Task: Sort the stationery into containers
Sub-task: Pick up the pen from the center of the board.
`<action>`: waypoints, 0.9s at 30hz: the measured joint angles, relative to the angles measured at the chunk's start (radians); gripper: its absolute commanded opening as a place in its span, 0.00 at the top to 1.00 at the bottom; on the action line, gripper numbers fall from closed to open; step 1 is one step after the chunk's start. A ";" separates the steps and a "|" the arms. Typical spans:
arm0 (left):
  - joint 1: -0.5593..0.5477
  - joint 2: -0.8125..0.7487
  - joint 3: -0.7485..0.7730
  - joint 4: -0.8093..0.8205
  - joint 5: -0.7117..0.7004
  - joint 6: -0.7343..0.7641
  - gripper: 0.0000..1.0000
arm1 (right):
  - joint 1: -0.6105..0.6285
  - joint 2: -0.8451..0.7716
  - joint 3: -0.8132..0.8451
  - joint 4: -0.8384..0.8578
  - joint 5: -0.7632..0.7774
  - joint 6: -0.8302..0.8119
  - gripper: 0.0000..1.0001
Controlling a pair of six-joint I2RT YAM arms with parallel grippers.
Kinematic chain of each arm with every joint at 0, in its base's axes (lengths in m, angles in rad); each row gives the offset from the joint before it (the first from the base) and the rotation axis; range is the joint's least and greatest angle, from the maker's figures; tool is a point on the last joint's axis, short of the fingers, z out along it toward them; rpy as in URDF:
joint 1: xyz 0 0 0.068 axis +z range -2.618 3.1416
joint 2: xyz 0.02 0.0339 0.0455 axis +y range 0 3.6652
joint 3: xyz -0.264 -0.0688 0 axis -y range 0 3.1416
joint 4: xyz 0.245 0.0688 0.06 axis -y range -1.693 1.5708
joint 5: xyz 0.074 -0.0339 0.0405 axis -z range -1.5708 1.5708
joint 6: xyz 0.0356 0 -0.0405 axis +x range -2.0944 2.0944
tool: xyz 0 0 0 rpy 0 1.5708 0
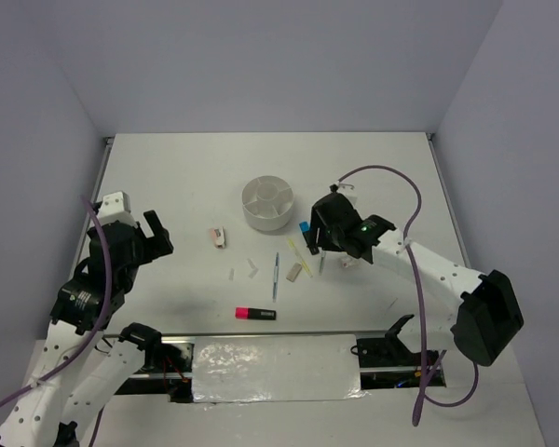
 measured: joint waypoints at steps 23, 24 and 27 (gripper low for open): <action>-0.005 0.006 0.000 0.018 0.035 0.003 0.01 | -0.006 0.279 -0.051 0.089 0.091 0.048 0.61; -0.006 0.006 0.000 0.018 0.035 0.003 0.01 | -0.007 0.288 -0.051 0.094 0.089 0.048 0.63; -0.006 0.006 0.000 0.018 0.035 0.003 0.01 | -0.009 0.298 -0.055 0.105 0.085 0.048 0.63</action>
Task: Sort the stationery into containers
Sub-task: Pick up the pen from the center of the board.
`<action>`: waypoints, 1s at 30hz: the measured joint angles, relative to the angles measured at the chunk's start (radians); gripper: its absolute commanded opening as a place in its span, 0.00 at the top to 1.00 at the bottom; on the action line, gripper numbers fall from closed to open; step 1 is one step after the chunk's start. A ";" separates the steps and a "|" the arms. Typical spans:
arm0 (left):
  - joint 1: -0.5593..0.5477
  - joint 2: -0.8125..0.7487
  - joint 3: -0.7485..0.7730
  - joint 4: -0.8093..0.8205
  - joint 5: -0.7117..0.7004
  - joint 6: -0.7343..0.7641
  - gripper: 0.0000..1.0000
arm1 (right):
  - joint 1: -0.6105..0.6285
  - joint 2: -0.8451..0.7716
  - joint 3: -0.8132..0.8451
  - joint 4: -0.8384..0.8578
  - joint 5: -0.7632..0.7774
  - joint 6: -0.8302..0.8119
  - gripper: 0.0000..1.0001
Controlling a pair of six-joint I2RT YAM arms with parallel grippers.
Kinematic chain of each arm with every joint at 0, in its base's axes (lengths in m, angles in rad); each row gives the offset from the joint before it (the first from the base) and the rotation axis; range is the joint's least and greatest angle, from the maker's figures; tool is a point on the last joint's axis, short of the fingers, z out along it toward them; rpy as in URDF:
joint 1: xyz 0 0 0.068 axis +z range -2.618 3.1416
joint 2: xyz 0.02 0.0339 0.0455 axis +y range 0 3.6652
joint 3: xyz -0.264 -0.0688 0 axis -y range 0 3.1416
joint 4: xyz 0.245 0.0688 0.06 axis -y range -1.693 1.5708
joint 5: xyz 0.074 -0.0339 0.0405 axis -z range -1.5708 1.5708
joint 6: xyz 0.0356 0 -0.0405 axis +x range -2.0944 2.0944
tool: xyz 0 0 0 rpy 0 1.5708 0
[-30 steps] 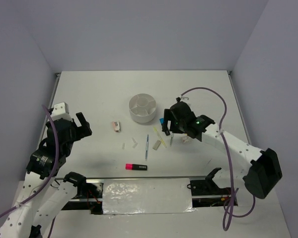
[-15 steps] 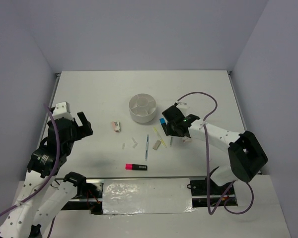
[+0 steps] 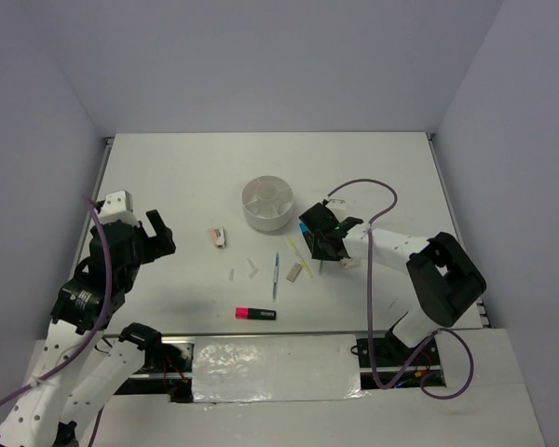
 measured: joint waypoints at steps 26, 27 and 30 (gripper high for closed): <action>-0.006 0.002 0.000 0.000 0.000 0.000 0.01 | -0.127 0.062 -0.001 0.078 -0.056 -0.080 0.94; -0.006 0.003 0.000 0.000 0.000 0.000 0.01 | -0.133 0.064 0.002 0.078 -0.062 -0.088 0.96; -0.006 0.013 0.000 0.000 0.003 0.000 0.01 | -0.140 0.063 0.005 0.077 -0.068 -0.106 1.00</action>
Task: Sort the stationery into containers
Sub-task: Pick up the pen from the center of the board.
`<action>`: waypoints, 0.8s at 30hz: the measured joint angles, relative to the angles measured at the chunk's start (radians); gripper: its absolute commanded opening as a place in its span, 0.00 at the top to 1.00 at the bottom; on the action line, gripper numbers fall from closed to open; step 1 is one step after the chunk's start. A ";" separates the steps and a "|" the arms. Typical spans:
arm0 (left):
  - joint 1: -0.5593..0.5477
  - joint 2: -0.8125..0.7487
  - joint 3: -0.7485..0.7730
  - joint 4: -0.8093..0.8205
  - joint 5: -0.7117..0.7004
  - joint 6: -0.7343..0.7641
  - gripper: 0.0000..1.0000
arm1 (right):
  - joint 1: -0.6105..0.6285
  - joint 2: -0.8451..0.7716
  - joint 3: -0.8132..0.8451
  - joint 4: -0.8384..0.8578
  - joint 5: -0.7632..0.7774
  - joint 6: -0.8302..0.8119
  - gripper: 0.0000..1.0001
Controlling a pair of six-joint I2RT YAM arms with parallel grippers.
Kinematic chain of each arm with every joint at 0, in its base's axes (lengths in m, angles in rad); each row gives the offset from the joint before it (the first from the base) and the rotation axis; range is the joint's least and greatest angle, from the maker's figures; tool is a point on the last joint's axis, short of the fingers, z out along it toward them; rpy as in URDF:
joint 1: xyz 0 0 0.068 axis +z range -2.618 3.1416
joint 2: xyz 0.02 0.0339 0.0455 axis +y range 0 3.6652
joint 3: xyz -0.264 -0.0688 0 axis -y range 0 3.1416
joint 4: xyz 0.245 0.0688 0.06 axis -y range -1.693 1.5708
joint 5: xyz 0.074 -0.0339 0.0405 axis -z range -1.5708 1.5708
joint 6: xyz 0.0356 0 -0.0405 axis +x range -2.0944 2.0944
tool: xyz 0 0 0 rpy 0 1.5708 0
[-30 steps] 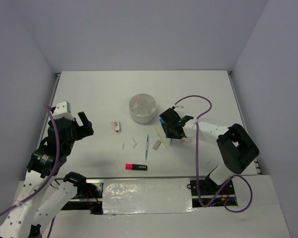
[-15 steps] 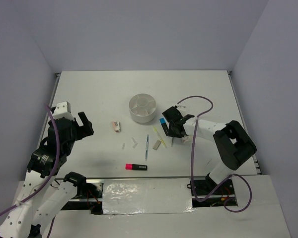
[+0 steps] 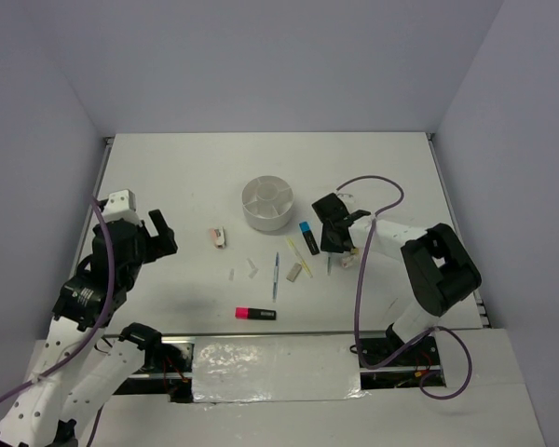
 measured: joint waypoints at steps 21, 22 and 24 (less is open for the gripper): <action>-0.319 0.496 -0.005 0.103 0.090 -0.198 0.17 | 0.007 -0.775 0.187 -0.276 -0.155 -0.161 1.00; -0.333 0.537 -0.014 0.122 0.096 -0.204 0.18 | 0.009 -0.786 0.180 -0.288 -0.167 -0.163 1.00; -0.360 0.612 -0.024 0.148 0.101 -0.219 0.25 | 0.014 -0.805 0.154 -0.303 -0.200 -0.164 1.00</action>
